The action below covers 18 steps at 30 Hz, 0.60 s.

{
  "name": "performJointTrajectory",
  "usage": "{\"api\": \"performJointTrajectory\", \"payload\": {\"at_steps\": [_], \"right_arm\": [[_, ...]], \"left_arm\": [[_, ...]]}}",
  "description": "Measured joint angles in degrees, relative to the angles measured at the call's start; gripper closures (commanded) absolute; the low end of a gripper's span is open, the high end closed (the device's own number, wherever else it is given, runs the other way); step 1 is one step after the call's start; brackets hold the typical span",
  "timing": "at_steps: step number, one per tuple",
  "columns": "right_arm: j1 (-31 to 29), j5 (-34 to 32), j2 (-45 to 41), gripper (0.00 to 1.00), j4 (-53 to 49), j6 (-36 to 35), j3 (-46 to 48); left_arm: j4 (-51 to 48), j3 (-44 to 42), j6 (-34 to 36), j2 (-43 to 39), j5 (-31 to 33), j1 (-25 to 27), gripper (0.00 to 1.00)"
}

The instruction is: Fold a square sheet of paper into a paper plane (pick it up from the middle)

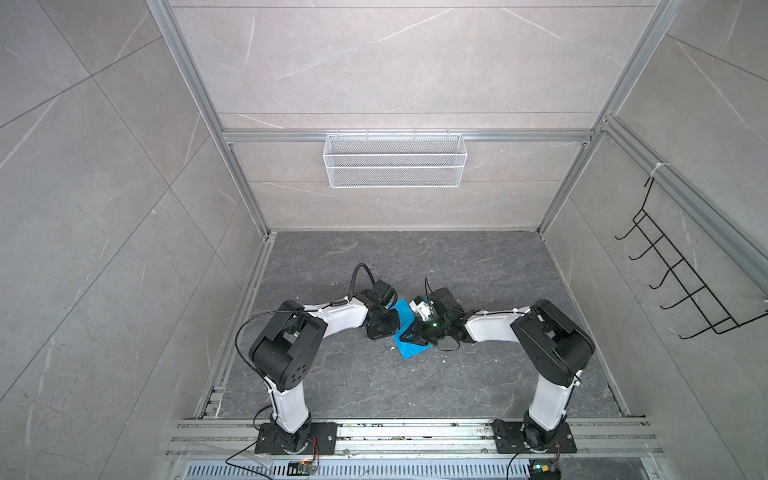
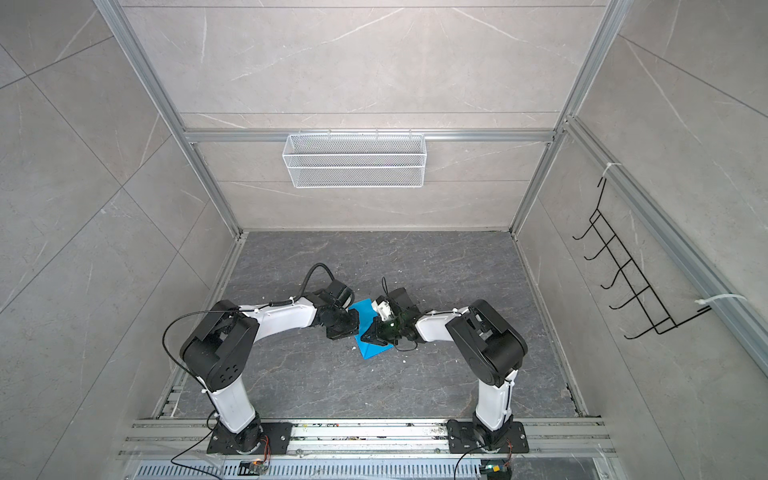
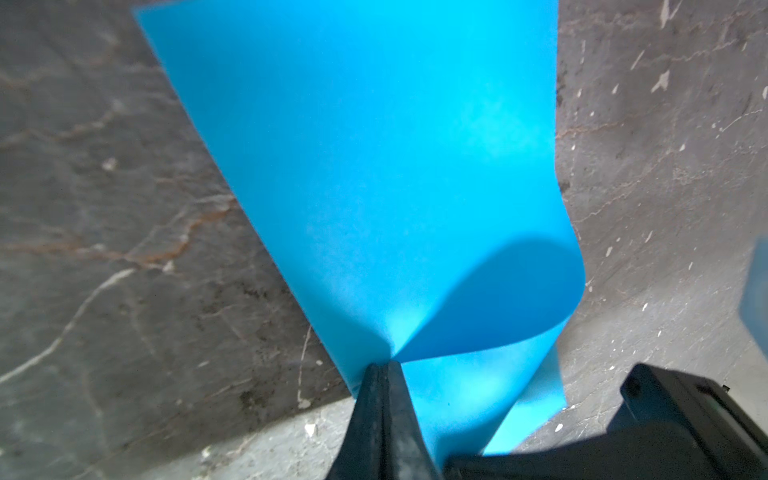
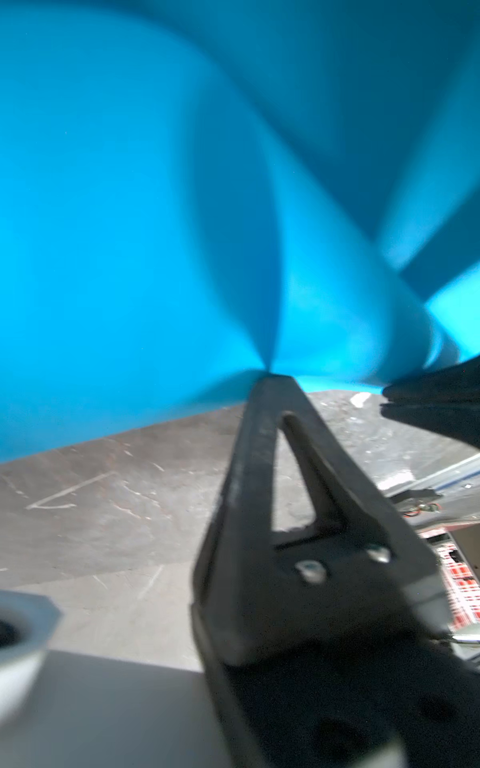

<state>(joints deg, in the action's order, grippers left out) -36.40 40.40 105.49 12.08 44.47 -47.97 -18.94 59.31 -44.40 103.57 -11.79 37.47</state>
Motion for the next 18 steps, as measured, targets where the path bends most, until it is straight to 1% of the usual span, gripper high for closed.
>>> {"api": "performJointTrajectory", "payload": {"at_steps": [8, 18], "right_arm": [[-0.3, 2.5, -0.9, 1.00, -1.2, -0.8, 3.2], [-0.7, 3.2, -0.9, 1.00, -1.4, -1.9, 3.5]], "left_arm": [[-0.1, 0.0, 0.3, 0.0, 0.4, 0.2, 1.00], [-0.4, 0.3, 0.5, 0.0, 1.2, 0.3, 1.00]]}}
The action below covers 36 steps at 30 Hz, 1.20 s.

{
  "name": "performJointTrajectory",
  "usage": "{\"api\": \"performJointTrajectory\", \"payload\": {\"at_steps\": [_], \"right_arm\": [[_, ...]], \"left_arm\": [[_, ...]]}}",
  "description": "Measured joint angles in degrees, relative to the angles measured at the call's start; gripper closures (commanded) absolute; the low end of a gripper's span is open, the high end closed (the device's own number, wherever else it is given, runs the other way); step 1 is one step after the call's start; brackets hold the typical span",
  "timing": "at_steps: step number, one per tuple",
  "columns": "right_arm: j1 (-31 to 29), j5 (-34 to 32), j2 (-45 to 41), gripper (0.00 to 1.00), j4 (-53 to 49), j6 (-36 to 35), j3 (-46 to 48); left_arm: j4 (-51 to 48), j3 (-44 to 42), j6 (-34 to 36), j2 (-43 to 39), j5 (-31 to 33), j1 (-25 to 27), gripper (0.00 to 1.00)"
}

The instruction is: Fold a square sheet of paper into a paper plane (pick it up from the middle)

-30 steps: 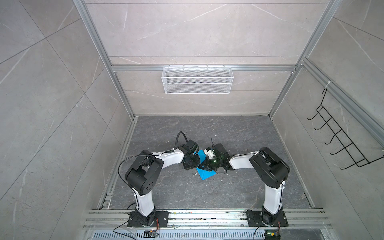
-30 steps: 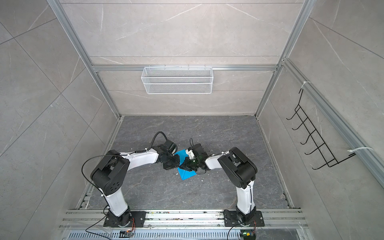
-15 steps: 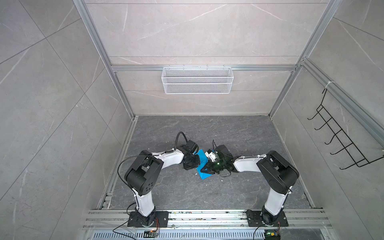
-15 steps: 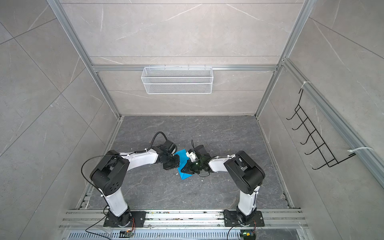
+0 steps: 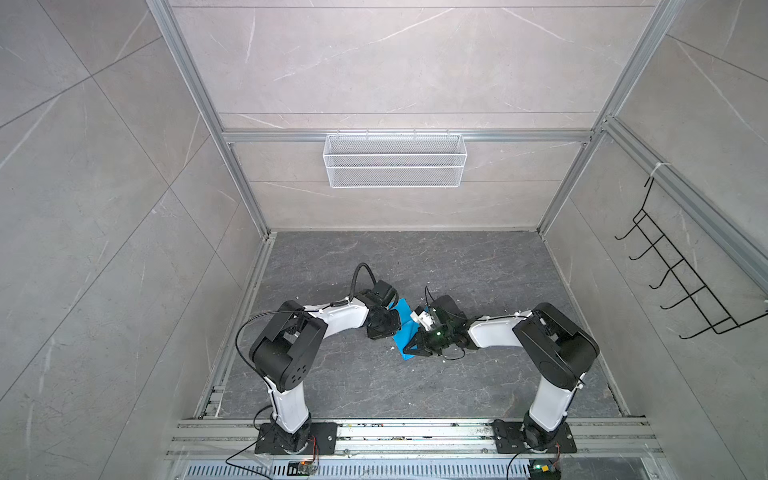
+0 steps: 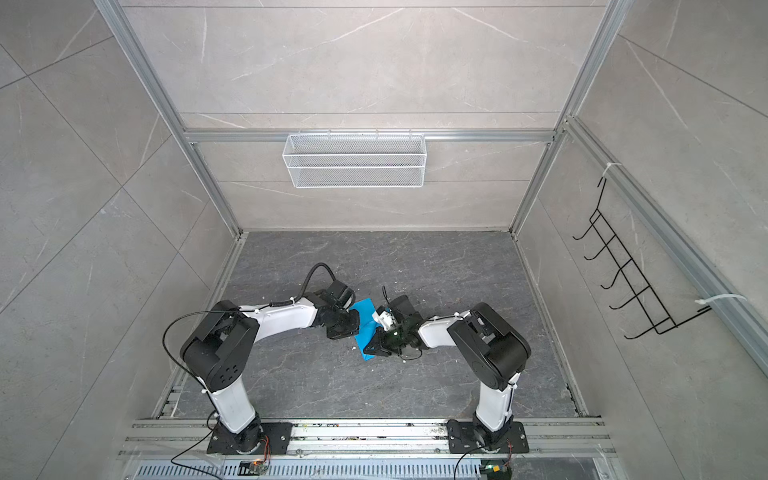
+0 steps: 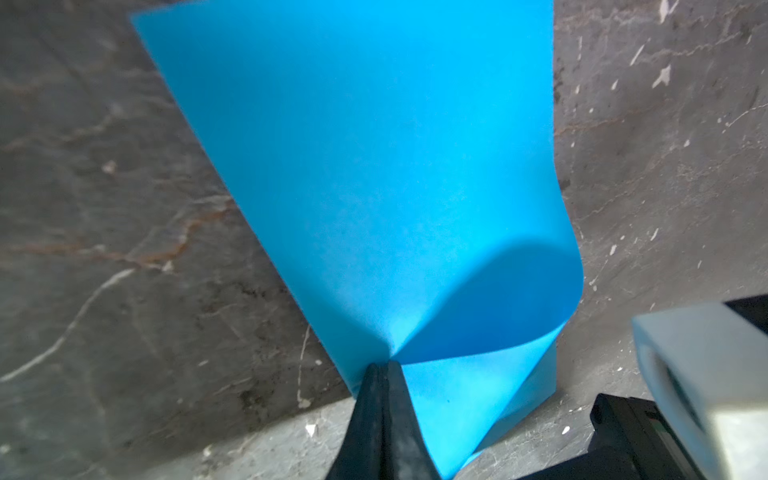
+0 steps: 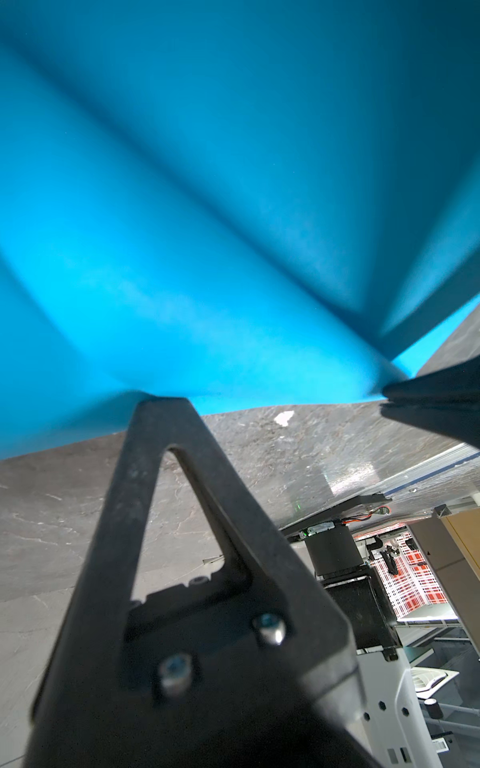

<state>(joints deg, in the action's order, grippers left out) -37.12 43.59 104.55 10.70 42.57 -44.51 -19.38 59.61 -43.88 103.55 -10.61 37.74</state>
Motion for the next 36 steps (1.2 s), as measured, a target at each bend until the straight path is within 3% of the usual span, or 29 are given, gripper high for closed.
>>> {"api": "performJointTrajectory", "payload": {"at_steps": [25, 36], "right_arm": [[-0.8, -2.3, 0.5, 0.99, -1.4, -2.3, 0.2], [-0.9, -8.5, -5.2, 0.98, -2.8, -2.3, -1.0]], "left_arm": [[-0.7, 0.5, 0.0, 0.2, 1.2, 0.3, 1.00], [-0.8, 0.6, 0.0, 0.2, 1.2, 0.3, 1.00]]}}
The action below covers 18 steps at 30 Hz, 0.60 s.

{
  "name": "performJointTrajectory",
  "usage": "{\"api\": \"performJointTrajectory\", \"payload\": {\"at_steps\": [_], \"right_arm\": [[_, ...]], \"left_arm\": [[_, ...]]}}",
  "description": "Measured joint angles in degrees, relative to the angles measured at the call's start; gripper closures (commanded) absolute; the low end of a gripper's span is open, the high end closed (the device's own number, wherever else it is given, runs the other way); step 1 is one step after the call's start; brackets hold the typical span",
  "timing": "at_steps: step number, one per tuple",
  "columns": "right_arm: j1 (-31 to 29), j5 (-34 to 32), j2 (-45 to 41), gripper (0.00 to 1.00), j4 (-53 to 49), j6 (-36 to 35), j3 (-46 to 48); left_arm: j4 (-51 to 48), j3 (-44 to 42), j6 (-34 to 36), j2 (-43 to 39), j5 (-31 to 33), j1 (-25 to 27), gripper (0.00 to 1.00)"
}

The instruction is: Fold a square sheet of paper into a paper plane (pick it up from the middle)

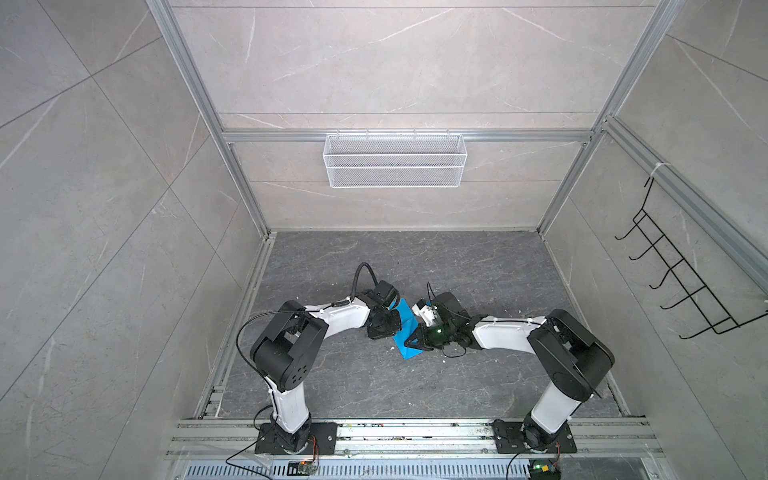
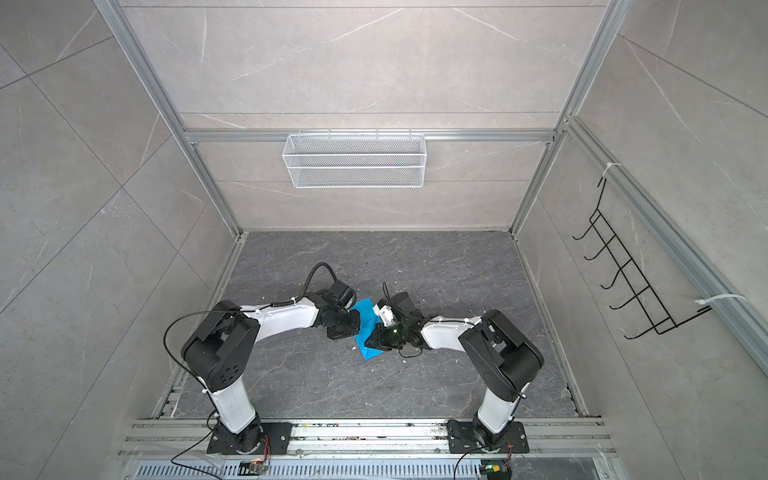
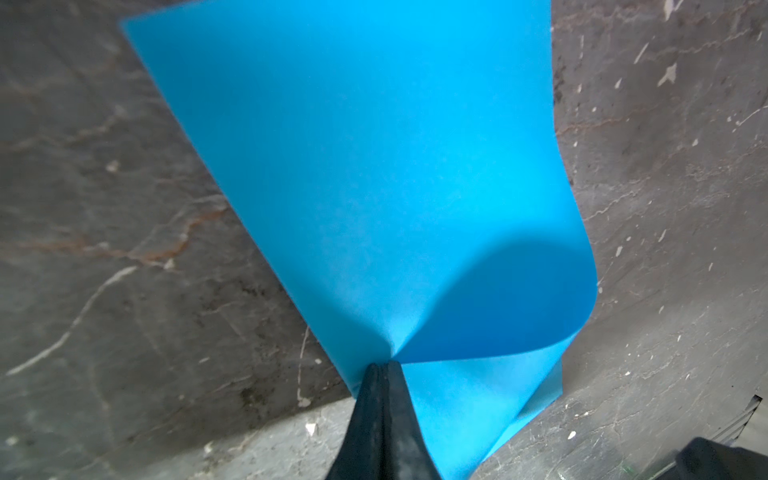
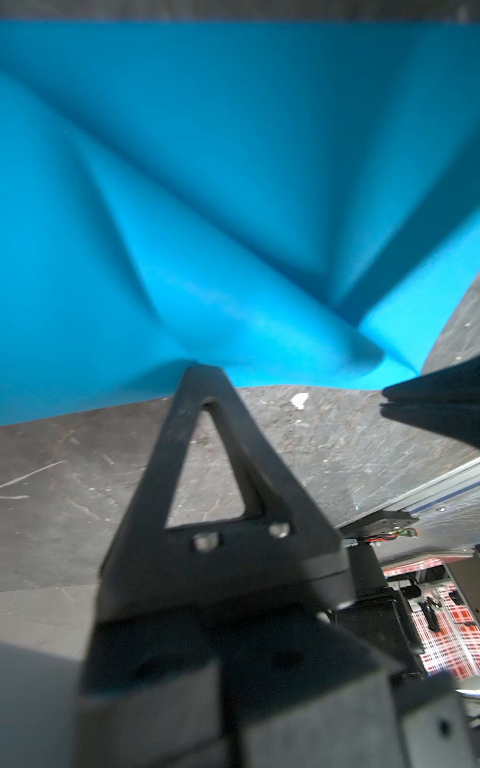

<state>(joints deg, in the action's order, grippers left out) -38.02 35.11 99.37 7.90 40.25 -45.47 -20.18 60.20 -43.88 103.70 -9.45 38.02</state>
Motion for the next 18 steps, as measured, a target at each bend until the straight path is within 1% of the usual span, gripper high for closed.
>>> {"api": "performJointTrajectory", "payload": {"at_steps": [10, 18], "right_arm": [[0.3, -3.0, 4.3, 0.98, 0.0, 0.5, -2.5], [1.2, -4.1, 4.6, 0.98, -0.2, 0.7, -1.7]], "left_arm": [[0.0, 0.0, 0.0, 0.0, 0.0, 0.0, 1.00], [0.0, 0.0, 0.0, 0.0, 0.3, 0.1, 1.00]]}}
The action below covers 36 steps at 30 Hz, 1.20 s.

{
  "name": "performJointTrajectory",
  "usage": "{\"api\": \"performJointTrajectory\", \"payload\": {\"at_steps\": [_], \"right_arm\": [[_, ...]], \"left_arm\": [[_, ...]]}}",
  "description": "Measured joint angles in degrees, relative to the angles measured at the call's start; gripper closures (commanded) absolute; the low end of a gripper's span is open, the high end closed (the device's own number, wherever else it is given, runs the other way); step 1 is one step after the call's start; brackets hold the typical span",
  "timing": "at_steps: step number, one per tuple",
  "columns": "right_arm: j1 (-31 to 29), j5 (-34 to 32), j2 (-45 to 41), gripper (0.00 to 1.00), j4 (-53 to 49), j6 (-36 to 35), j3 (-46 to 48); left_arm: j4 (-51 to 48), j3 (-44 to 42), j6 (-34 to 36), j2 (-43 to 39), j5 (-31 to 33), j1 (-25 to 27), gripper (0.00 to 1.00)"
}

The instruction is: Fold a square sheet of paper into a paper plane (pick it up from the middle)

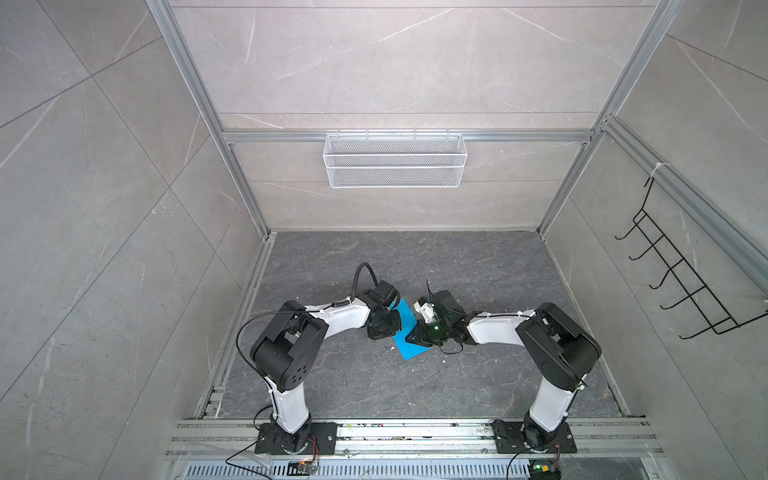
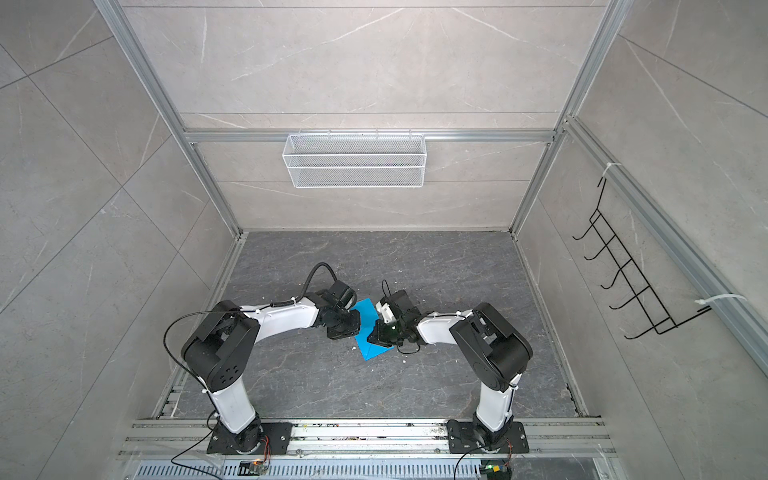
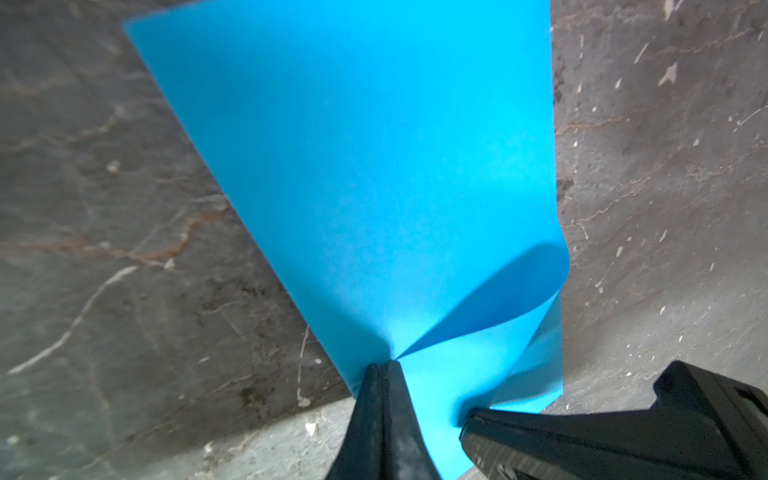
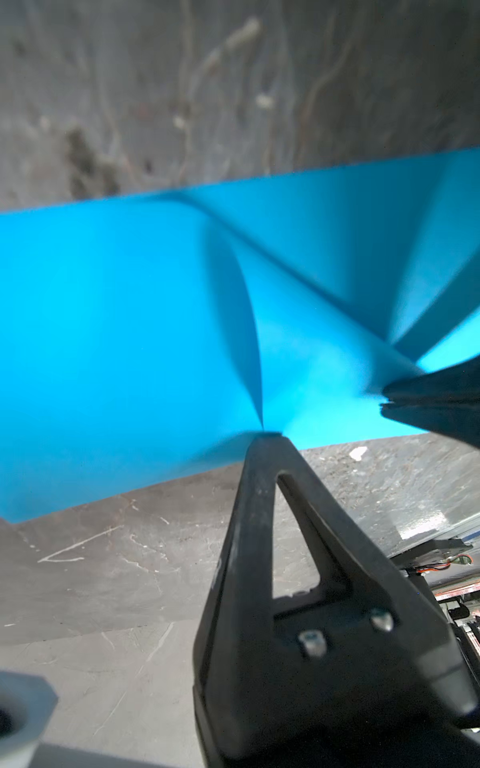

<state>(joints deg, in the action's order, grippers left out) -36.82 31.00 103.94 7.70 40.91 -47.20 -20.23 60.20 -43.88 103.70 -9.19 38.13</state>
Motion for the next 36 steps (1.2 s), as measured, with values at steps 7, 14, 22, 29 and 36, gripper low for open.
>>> {"api": "performJointTrajectory", "payload": {"at_steps": [7, 14, 22, 29, 36], "right_arm": [[0.4, 0.1, -0.1, 0.98, 0.5, 0.0, 1.0], [0.7, 0.0, -2.6, 0.98, -0.4, -0.5, 0.7], [1.1, 0.0, 0.2, 0.98, -0.2, -0.7, -4.1], [2.2, -0.4, 2.3, 0.98, -0.7, -0.7, -4.3], [3.9, -0.5, 2.1, 0.98, -0.4, -1.6, -2.3]], "left_arm": [[-0.1, 0.0, 0.0, 0.0, 0.1, 0.1, 1.00], [-0.3, 0.2, 0.0, 0.0, 0.2, 0.1, 1.00], [-0.5, 0.3, 0.0, 0.1, 0.3, 0.1, 1.00], [-0.5, 0.3, 0.0, 0.1, 0.3, 0.1, 1.00], [-0.5, 0.3, 0.0, 0.1, 0.3, 0.1, 1.00]]}}
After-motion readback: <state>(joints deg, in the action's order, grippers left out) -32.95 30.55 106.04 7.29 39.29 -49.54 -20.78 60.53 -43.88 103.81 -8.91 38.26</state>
